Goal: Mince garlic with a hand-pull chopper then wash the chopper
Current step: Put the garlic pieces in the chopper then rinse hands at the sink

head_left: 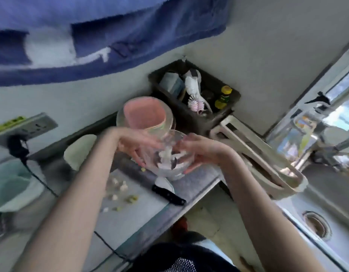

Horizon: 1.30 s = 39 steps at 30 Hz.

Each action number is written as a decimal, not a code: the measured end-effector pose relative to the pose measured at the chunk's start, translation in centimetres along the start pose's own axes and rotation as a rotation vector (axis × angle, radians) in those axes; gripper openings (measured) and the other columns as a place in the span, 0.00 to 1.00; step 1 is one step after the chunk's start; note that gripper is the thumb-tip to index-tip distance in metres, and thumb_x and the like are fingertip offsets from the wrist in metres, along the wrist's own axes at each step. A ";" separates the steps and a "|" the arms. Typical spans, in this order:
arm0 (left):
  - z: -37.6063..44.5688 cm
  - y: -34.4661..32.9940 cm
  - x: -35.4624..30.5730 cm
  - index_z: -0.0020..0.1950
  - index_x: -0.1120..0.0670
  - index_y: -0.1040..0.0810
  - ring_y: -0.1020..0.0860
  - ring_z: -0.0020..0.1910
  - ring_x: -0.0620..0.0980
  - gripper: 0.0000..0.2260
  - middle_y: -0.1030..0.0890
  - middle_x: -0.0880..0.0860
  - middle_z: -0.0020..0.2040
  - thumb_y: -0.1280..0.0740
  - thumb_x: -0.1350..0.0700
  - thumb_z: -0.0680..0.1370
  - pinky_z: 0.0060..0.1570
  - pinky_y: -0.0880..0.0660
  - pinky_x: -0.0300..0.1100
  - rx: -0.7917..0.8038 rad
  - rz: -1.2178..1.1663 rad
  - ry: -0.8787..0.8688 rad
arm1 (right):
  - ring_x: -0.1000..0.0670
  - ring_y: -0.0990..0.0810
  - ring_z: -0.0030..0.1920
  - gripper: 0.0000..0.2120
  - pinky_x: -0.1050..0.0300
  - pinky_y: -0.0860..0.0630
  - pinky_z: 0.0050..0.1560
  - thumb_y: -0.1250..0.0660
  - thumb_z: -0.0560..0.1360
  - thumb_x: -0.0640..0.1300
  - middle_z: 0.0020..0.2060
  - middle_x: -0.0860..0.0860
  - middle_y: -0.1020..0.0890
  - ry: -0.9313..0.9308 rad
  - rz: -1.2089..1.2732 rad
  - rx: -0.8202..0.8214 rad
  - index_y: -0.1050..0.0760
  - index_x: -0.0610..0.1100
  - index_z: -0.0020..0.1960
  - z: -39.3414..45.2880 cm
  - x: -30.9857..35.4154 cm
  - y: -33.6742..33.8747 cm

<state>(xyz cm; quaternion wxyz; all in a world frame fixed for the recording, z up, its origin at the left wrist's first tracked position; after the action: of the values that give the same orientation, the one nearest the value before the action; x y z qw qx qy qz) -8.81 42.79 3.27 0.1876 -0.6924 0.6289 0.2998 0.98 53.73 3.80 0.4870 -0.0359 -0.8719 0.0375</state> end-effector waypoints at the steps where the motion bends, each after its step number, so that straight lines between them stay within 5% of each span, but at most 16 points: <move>1: -1.3 0.7 3.3 0.61 0.51 0.24 0.18 0.50 0.55 0.35 0.19 0.54 0.56 0.20 0.41 0.58 0.33 0.21 0.42 -0.024 -0.061 0.032 | 0.42 0.17 0.49 0.06 0.47 0.18 0.39 0.34 0.77 0.42 0.50 0.48 0.19 -0.016 -0.041 0.021 0.27 0.45 0.54 1.7 -0.5 -2.1; 3: -3.2 1.9 9.8 0.59 0.53 0.24 0.18 0.47 0.51 0.37 0.18 0.55 0.52 0.20 0.39 0.55 0.33 0.21 0.41 -0.125 -0.124 0.112 | 0.43 0.17 0.50 0.10 0.47 0.18 0.40 0.34 0.77 0.40 0.54 0.45 0.21 -0.052 -0.134 0.013 0.28 0.41 0.58 5.1 -2.1 -5.9; 6: -5.7 1.6 17.4 0.60 0.56 0.27 0.21 0.42 0.48 0.13 0.21 0.54 0.46 0.34 0.52 0.79 0.31 0.21 0.39 -0.322 -0.304 0.227 | 0.48 0.20 0.40 0.10 0.53 0.18 0.37 0.36 0.79 0.42 0.47 0.47 0.22 -0.075 -0.240 0.042 0.30 0.41 0.58 8.6 -4.3 -11.3; 10: -7.9 -0.5 25.3 0.52 0.52 0.29 0.25 0.40 0.47 0.01 0.23 0.53 0.44 0.39 0.57 0.81 0.31 0.22 0.40 -0.500 -0.521 0.316 | 0.47 0.22 0.35 0.04 0.49 0.21 0.36 0.36 0.75 0.44 0.40 0.48 0.23 -0.113 -0.320 -0.031 0.31 0.46 0.44 11.8 -7.7 -14.3; 13: -7.2 -2.7 28.2 0.47 0.48 0.29 0.23 0.42 0.48 0.05 0.23 0.49 0.47 0.36 0.57 0.80 0.47 0.23 0.50 -0.505 -0.664 0.266 | 0.43 0.19 0.31 0.06 0.48 0.20 0.34 0.42 0.79 0.39 0.38 0.42 0.22 -0.219 -0.670 -0.009 0.30 0.41 0.45 12.5 -11.4 -14.7; 17: -7.3 -4.0 30.7 0.46 0.50 0.28 0.25 0.36 0.48 0.04 0.24 0.51 0.43 0.37 0.54 0.81 0.34 0.26 0.45 -0.550 -0.650 0.307 | 0.41 0.17 0.42 0.07 0.58 0.20 0.36 0.38 0.77 0.34 0.45 0.38 0.20 -0.502 -0.812 0.386 0.26 0.34 0.55 10.0 -18.2 -19.7; 20: -9.2 -3.6 33.2 0.54 0.54 0.25 0.24 0.36 0.47 0.08 0.23 0.52 0.45 0.36 0.51 0.80 0.25 0.28 0.38 -0.591 -0.624 0.309 | 0.50 0.22 0.37 0.10 0.69 0.28 0.35 0.32 0.71 0.34 0.32 0.48 0.23 -0.289 -0.980 0.421 0.27 0.46 0.36 10.8 -19.1 -22.7; 22: -10.9 -3.2 34.4 0.57 0.54 0.25 0.22 0.37 0.46 0.10 0.21 0.53 0.46 0.36 0.49 0.80 0.21 0.29 0.35 -0.637 -0.714 0.268 | 0.51 0.24 0.34 0.12 0.62 0.27 0.37 0.31 0.69 0.31 0.29 0.50 0.25 -0.294 -0.772 0.422 0.27 0.47 0.35 10.9 -19.8 -25.0; 26: -13.2 -2.1 36.2 0.52 0.51 0.22 0.21 0.29 0.45 0.07 0.19 0.52 0.40 0.35 0.50 0.79 0.24 0.27 0.36 -0.700 -0.896 0.178 | 0.54 0.24 0.35 0.07 0.61 0.23 0.40 0.35 0.73 0.36 0.33 0.51 0.24 -0.280 -0.522 0.495 0.27 0.47 0.40 10.0 -20.2 -30.7; 30: -15.1 -1.2 38.6 0.52 0.54 0.21 0.21 0.30 0.46 0.10 0.19 0.51 0.37 0.34 0.49 0.79 0.28 0.24 0.39 -0.706 -0.942 0.171 | 0.55 0.28 0.40 0.04 0.58 0.29 0.44 0.37 0.72 0.37 0.38 0.51 0.25 -0.161 -0.481 0.560 0.25 0.40 0.46 9.3 -20.4 -35.5; 32: -15.2 -1.2 38.7 0.57 0.53 0.23 0.19 0.37 0.49 0.11 0.18 0.53 0.44 0.34 0.48 0.79 0.34 0.21 0.43 -0.688 -0.977 0.119 | 0.52 0.25 0.56 0.17 0.58 0.31 0.57 0.39 0.75 0.34 0.57 0.47 0.22 -0.151 -0.556 0.675 0.27 0.41 0.63 8.3 -20.9 -37.7; 34: -14.0 -1.6 38.5 0.61 0.50 0.25 0.18 0.44 0.53 0.14 0.19 0.55 0.52 0.34 0.47 0.78 0.38 0.19 0.47 -0.690 -0.985 0.113 | 0.48 0.35 0.71 0.24 0.62 0.39 0.67 0.43 0.79 0.31 0.72 0.44 0.34 -0.132 -0.639 0.799 0.40 0.38 0.74 7.0 -20.7 -39.4; 37: -10.4 -2.9 38.3 0.61 0.53 0.26 0.19 0.47 0.57 0.19 0.21 0.58 0.52 0.33 0.43 0.76 0.37 0.20 0.48 -0.728 -0.974 0.143 | 0.48 0.39 0.74 0.25 0.58 0.44 0.74 0.43 0.80 0.33 0.75 0.46 0.39 -0.157 -0.739 0.849 0.43 0.39 0.76 6.7 -20.8 -38.5; 39: -8.8 -3.5 38.7 0.61 0.54 0.26 0.21 0.44 0.55 0.19 0.21 0.59 0.50 0.32 0.44 0.76 0.33 0.21 0.45 -0.807 -1.008 0.151 | 0.45 0.30 0.69 0.20 0.52 0.34 0.70 0.41 0.80 0.35 0.70 0.43 0.30 -0.247 -0.797 0.806 0.34 0.37 0.72 7.3 -19.7 -35.2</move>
<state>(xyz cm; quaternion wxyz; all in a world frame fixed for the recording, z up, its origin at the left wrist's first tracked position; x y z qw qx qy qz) -2.71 8.36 -15.75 -0.0140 -0.9378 0.0765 0.3383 4.20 16.58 -13.18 0.3335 0.4880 -0.7853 0.1844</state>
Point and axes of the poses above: each hand's wrist, its own z-axis towards the middle knuckle, its own y-axis out of the back of the hand, x = y × z, the point moved 8 cm from there along z, towards the middle knuckle
